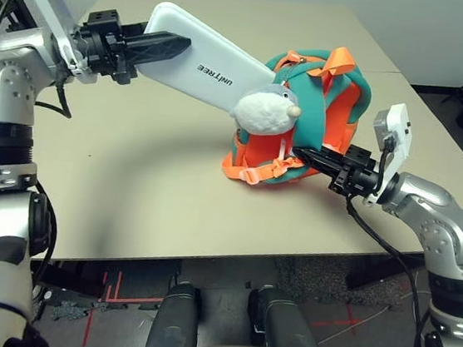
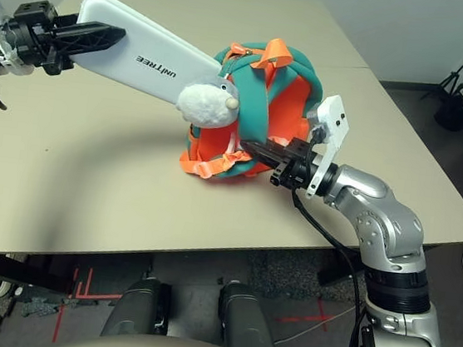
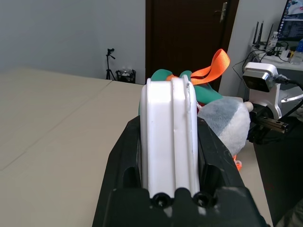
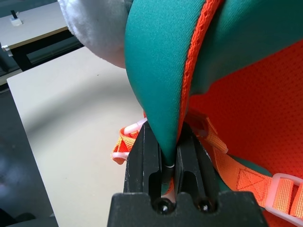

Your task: Put the pencil case into the backpack and zip it.

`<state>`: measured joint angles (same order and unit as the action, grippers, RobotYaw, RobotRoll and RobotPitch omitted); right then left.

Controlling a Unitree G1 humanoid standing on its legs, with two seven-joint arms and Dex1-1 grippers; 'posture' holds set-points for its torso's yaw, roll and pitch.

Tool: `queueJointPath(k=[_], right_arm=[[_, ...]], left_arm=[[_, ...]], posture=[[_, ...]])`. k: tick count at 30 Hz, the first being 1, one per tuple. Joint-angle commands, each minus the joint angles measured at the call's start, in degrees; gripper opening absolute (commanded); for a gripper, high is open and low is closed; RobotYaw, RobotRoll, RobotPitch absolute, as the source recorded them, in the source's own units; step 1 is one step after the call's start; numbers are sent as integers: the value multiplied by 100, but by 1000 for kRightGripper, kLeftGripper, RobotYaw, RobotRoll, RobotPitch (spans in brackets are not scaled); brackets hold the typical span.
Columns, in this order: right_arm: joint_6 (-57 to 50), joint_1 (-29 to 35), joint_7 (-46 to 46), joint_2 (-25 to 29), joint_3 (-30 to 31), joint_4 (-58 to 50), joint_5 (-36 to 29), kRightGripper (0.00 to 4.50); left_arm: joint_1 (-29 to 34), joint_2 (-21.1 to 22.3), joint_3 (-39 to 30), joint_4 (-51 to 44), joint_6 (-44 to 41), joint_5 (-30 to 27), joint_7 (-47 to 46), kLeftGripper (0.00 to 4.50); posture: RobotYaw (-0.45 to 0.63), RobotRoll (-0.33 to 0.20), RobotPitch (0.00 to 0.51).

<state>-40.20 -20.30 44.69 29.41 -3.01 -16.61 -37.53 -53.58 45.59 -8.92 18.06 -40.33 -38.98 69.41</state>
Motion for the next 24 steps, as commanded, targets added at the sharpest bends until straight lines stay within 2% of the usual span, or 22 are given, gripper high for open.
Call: queueJointPath(k=[1, 7, 12, 24], right_arm=[[-149, -41, 41, -2, 100, -263, -172, 34], [-305, -21, 29, -5, 97, -375, -244, 34], [-402, -23, -10, -8, 120, -456, -294, 34], [-613, -89, -72, 67, 93, -555, -414, 34]], left_arm=[[-122, 16, -86, 40, 116, 57, 72, 1274], [-146, -351, 18, -47, 82, 35, 3, 1274], [-208, -727, 299, -23, 334, 368, -96, 1274], [-103, -2048, 812, 4, 1275, 1116, -848, 1274]], posture=[[-91, 0, 87], [-92, 0, 106], [-98, 0, 116], [-134, 0, 129]])
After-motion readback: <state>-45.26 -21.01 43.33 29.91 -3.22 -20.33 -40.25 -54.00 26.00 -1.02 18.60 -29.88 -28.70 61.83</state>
